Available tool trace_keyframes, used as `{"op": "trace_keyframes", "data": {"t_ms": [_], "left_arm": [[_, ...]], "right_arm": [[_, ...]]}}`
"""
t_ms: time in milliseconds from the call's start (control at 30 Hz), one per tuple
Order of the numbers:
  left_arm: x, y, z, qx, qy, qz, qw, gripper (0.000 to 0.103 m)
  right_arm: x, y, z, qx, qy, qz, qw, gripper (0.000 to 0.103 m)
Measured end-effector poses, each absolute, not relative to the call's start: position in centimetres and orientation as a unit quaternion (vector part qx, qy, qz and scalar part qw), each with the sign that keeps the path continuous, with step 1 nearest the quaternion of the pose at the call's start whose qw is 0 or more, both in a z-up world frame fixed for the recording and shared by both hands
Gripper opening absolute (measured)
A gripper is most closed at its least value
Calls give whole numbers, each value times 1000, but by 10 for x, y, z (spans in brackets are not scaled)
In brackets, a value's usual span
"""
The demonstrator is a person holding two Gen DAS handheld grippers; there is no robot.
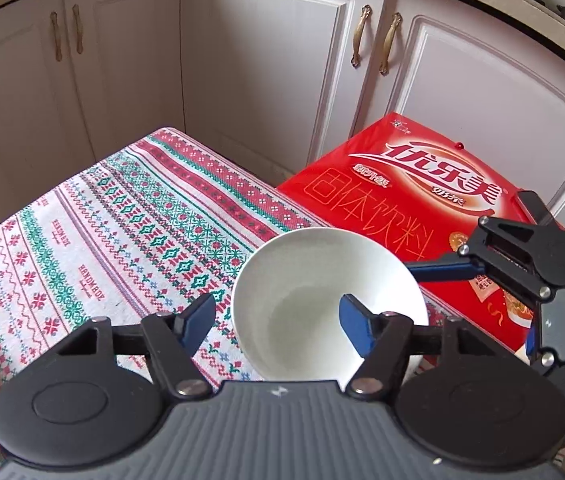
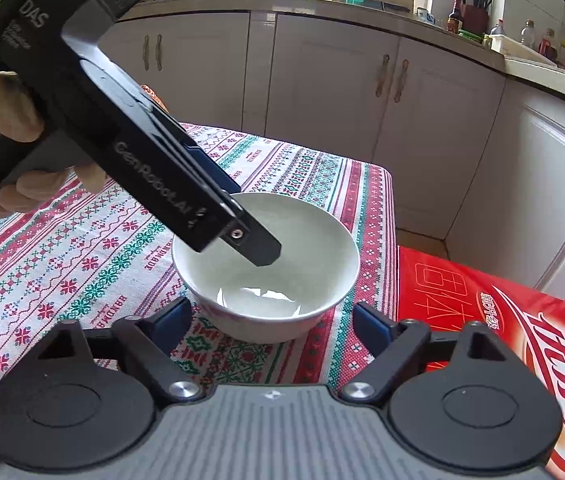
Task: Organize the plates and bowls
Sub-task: 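Move the left gripper to the white bowl by the red snack box and grasp its rim, then carry the white bowl with the left gripper and lower it into the nested bowls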
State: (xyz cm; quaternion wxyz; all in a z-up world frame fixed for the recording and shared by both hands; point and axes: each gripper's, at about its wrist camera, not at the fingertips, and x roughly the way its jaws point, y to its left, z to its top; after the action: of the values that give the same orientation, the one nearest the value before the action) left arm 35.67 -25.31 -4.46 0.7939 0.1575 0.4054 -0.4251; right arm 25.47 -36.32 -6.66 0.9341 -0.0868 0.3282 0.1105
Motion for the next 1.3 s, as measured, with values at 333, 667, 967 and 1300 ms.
{"op": "trace_keyframes", "data": {"t_ms": [333, 667, 967, 1300], "left_arm": [[364, -263, -52, 163, 413, -438, 782, 60], [364, -264, -51, 164, 415, -442, 778, 54], [350, -258, -42, 165, 411, -444, 779, 54], [320, -240, -20, 167, 402, -436, 787, 54]], "right_arm": [[258, -363, -68, -85, 326, 121, 934, 82], [257, -362, -67, -88, 323, 123, 934, 81], [250, -359, -61, -77, 330, 125, 932, 81], [225, -346, -41, -72, 328, 138, 932, 81]]}}
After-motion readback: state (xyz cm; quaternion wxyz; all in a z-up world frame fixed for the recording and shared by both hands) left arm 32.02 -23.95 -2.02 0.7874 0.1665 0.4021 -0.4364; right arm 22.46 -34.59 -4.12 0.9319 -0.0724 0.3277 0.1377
